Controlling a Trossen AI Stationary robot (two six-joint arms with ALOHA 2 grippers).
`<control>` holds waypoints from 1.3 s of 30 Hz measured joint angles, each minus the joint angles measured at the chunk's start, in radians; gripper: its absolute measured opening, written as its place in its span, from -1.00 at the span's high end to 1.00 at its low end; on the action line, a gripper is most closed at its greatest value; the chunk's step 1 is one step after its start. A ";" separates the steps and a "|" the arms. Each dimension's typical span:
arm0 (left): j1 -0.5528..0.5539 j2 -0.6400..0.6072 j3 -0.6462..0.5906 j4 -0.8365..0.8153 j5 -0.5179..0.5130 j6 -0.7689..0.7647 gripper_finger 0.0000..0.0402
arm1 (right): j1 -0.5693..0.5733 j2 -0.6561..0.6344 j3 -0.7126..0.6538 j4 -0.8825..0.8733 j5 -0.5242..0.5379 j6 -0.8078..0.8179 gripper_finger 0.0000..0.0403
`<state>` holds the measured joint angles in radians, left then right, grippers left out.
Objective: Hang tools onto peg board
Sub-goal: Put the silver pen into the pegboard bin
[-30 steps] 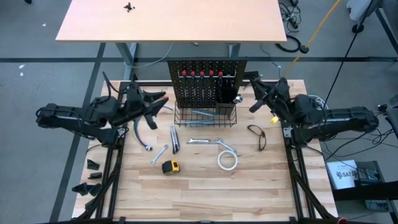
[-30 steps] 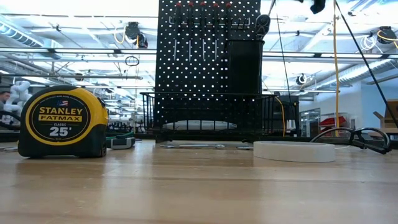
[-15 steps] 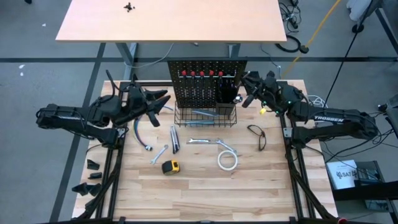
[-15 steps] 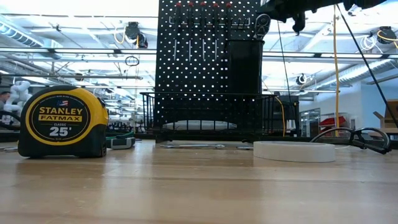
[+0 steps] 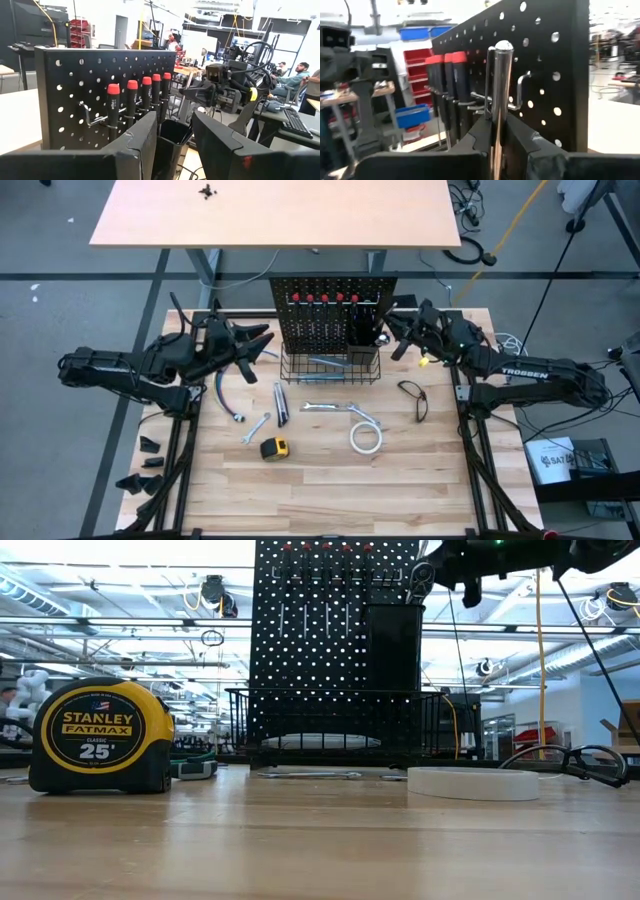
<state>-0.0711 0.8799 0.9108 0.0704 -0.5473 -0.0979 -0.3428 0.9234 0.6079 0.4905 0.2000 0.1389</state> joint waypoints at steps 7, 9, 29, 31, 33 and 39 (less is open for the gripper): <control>0.000 0.000 0.000 -0.004 -0.002 0.001 0.35 | -0.065 0.000 0.000 -0.023 -0.137 -0.043 0.89; 0.000 0.000 0.000 -0.005 -0.002 0.001 0.35 | -0.084 0.001 0.000 -0.029 -0.186 -0.042 0.89; 0.000 0.000 0.000 0.002 -0.003 -0.002 0.35 | -0.117 0.053 0.000 -0.083 -0.277 -0.046 0.86; 0.000 0.000 0.000 0.002 -0.003 -0.002 0.35 | -0.117 0.053 0.000 -0.092 -0.277 -0.046 0.77; 0.000 0.000 0.000 0.003 -0.003 -0.002 0.35 | -0.117 0.053 0.000 -0.092 -0.276 -0.046 0.63; 0.000 0.000 0.000 0.003 -0.003 -0.002 0.35 | -0.117 0.053 0.000 -0.092 -0.270 -0.046 0.31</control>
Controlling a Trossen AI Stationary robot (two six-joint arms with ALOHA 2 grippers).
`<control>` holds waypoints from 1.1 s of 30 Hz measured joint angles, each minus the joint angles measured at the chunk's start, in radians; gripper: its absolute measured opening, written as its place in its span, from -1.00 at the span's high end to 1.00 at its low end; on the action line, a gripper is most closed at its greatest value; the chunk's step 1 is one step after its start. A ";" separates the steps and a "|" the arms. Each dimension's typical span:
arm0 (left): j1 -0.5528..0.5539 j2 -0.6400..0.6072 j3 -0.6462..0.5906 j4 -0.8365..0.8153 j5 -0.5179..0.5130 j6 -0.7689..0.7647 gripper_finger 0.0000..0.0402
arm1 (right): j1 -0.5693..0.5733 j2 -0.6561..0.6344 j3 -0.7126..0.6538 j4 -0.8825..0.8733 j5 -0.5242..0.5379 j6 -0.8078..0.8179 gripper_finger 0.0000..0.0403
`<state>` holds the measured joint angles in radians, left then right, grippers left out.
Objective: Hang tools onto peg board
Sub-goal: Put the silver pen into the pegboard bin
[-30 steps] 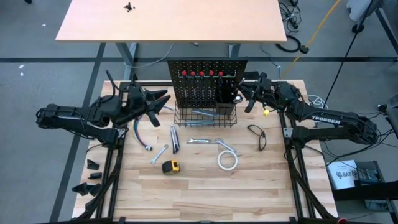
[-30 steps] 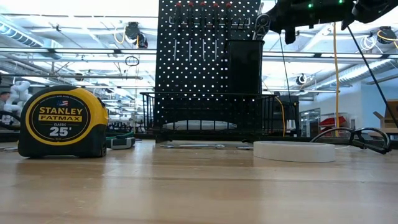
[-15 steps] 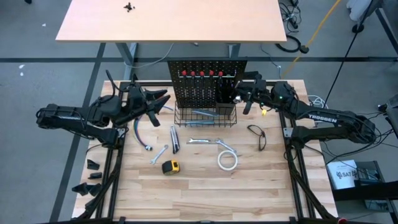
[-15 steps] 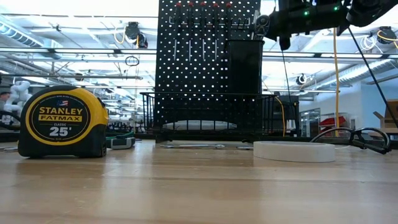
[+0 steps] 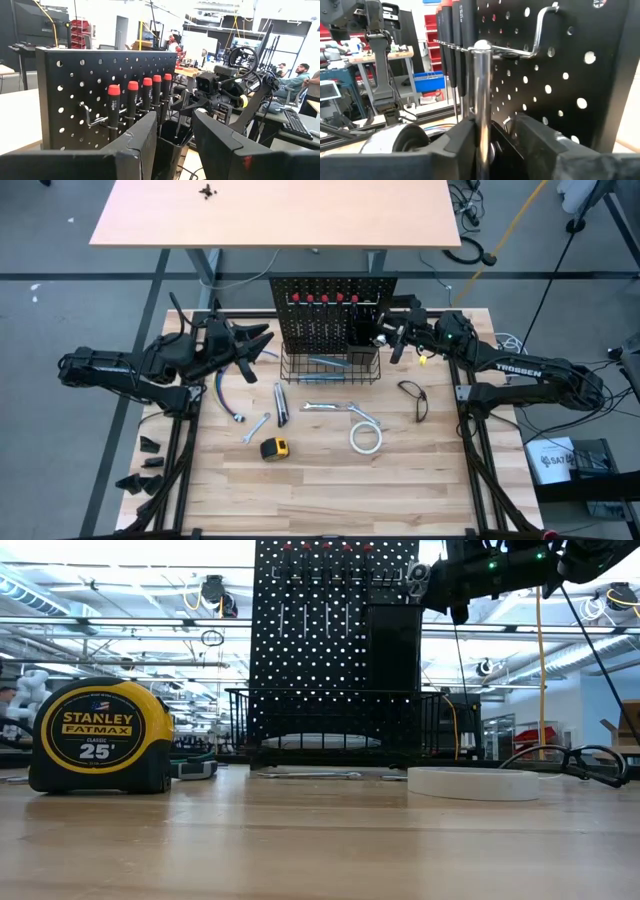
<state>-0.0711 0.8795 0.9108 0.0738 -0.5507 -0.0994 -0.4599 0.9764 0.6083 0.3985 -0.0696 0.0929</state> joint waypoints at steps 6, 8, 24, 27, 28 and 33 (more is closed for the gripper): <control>0.000 0.000 0.000 0.000 0.000 0.000 0.35 | 0.000 0.000 0.000 0.000 -0.007 0.000 0.10; 0.000 0.000 0.000 0.000 0.000 0.000 0.35 | 0.001 0.000 0.000 0.000 -0.007 0.001 0.04; 0.000 0.000 0.000 -0.001 0.000 0.000 0.35 | 0.002 -0.053 0.000 -0.140 -0.011 0.018 -0.18; 0.000 0.000 0.000 -0.001 0.000 0.001 0.35 | 0.002 -0.073 0.000 -0.158 -0.011 0.016 -0.18; 0.000 0.000 0.000 -0.002 0.000 0.001 0.35 | 0.002 -0.079 0.000 -0.165 -0.011 0.016 -0.18; 0.000 0.000 0.000 -0.002 0.000 0.001 0.35 | 0.002 -0.090 0.038 -0.284 -0.015 0.018 -0.18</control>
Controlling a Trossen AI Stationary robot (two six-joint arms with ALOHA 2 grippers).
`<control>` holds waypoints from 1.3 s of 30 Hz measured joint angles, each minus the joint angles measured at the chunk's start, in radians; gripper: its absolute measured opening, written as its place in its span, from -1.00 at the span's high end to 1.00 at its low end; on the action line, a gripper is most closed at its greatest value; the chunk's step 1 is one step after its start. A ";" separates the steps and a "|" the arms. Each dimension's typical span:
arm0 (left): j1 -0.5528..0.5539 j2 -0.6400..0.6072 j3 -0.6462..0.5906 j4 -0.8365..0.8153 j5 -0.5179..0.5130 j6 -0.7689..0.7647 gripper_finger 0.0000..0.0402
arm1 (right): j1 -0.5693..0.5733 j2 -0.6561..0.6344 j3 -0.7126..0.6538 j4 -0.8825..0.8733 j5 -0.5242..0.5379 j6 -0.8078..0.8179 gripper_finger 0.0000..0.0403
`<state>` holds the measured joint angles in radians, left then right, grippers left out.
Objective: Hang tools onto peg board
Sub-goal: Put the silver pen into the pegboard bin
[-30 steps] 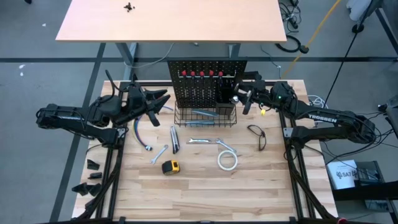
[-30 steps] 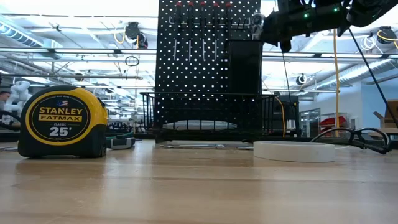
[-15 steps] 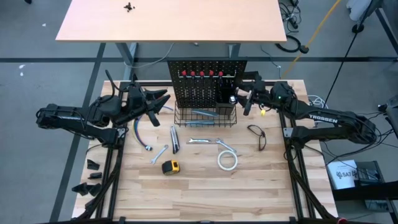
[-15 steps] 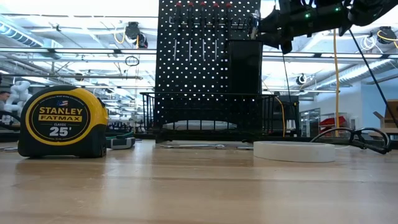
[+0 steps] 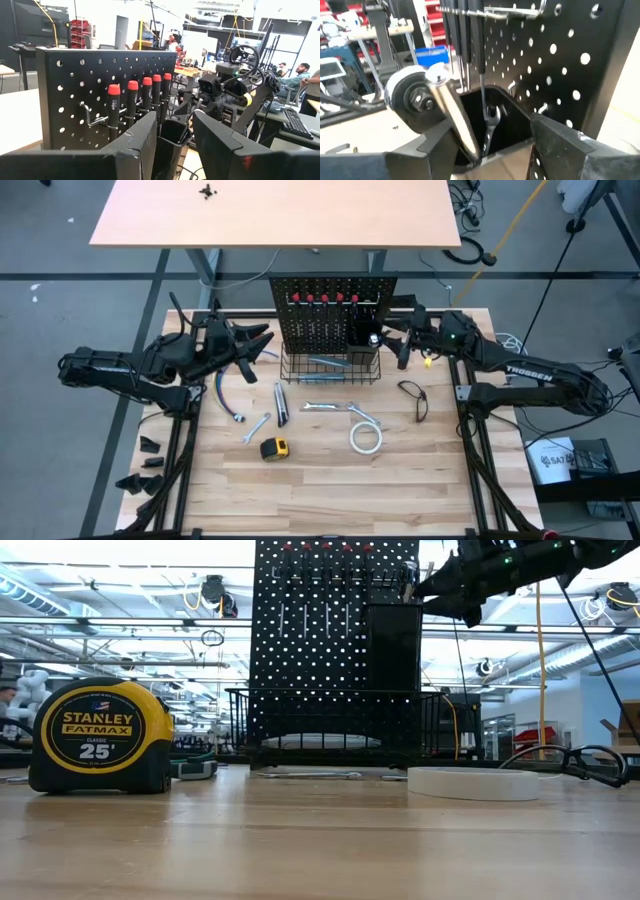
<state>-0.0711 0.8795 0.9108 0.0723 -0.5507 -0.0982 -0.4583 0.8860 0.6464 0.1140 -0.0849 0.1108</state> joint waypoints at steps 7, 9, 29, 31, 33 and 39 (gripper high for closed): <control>0.000 0.000 0.000 0.000 0.000 0.000 0.35 | 0.000 0.000 0.075 -0.161 -0.030 0.000 -0.18; 0.000 0.000 0.000 0.000 0.000 0.000 0.35 | 0.000 0.000 0.091 -0.182 -0.051 0.000 -0.18; 0.000 0.000 0.000 0.000 0.000 0.001 0.35 | 0.002 0.000 0.308 -0.391 -0.074 -0.056 -0.18; 0.000 0.000 0.000 0.000 0.000 0.001 0.35 | 0.002 0.001 0.319 -0.390 -0.074 -0.065 -0.18; 0.000 0.000 0.000 0.000 0.000 0.001 0.35 | 0.002 0.000 0.333 -0.389 -0.074 -0.069 -0.18; 0.000 0.000 0.000 -0.003 0.044 0.000 0.35 | 0.002 0.000 0.430 -0.468 -0.128 -0.064 -0.18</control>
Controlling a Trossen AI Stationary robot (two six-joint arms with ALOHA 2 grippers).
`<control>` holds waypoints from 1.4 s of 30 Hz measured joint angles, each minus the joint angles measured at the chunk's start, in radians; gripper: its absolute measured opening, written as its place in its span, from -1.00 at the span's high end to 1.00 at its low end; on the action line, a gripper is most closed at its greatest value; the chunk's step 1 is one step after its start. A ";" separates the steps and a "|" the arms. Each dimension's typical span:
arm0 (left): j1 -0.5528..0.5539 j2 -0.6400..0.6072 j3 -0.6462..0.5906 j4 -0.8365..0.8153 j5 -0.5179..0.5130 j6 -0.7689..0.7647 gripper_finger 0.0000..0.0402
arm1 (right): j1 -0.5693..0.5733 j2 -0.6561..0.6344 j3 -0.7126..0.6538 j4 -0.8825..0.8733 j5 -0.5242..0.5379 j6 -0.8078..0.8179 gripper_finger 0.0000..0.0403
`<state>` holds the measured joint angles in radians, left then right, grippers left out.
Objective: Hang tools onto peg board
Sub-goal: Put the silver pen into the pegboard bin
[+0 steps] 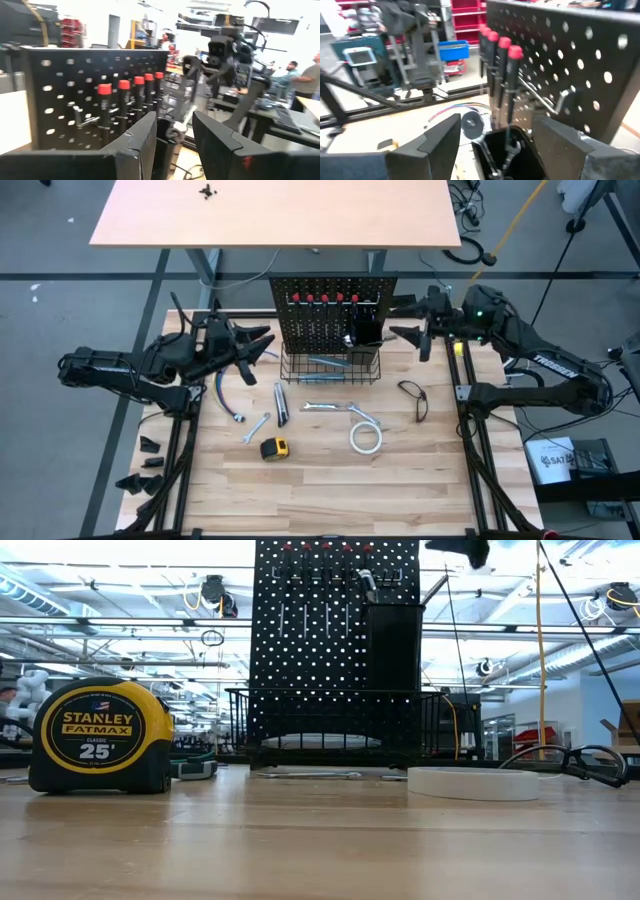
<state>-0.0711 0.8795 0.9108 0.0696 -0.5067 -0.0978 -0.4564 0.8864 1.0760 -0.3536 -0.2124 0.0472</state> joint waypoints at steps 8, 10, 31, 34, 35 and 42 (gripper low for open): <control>0.001 0.000 0.000 -0.021 0.070 0.033 0.35 | 0.098 0.004 0.181 -0.187 -0.054 0.115 -0.16; 0.004 -0.002 0.000 -0.030 0.070 0.034 0.35 | 0.136 0.009 0.211 -0.253 -0.049 0.155 -0.09; 0.019 -0.014 0.001 -0.056 0.084 0.024 0.35 | 0.254 0.091 -0.013 -0.375 0.473 0.295 1.00; 0.019 -0.015 0.001 -0.053 0.084 0.025 0.35 | 0.256 0.105 -0.012 -0.314 0.479 0.283 1.00; 0.019 -0.014 0.001 -0.053 0.084 0.025 0.35 | 0.256 0.110 -0.012 -0.298 0.487 0.277 1.00; 0.019 -0.014 0.001 -0.053 0.084 0.025 0.35 | 0.256 0.121 -0.012 -0.175 0.501 0.232 1.00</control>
<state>-0.0519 0.8650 0.9119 0.0170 -0.4225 -0.0732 -0.2008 1.0069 1.0637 -0.5284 0.2883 0.2789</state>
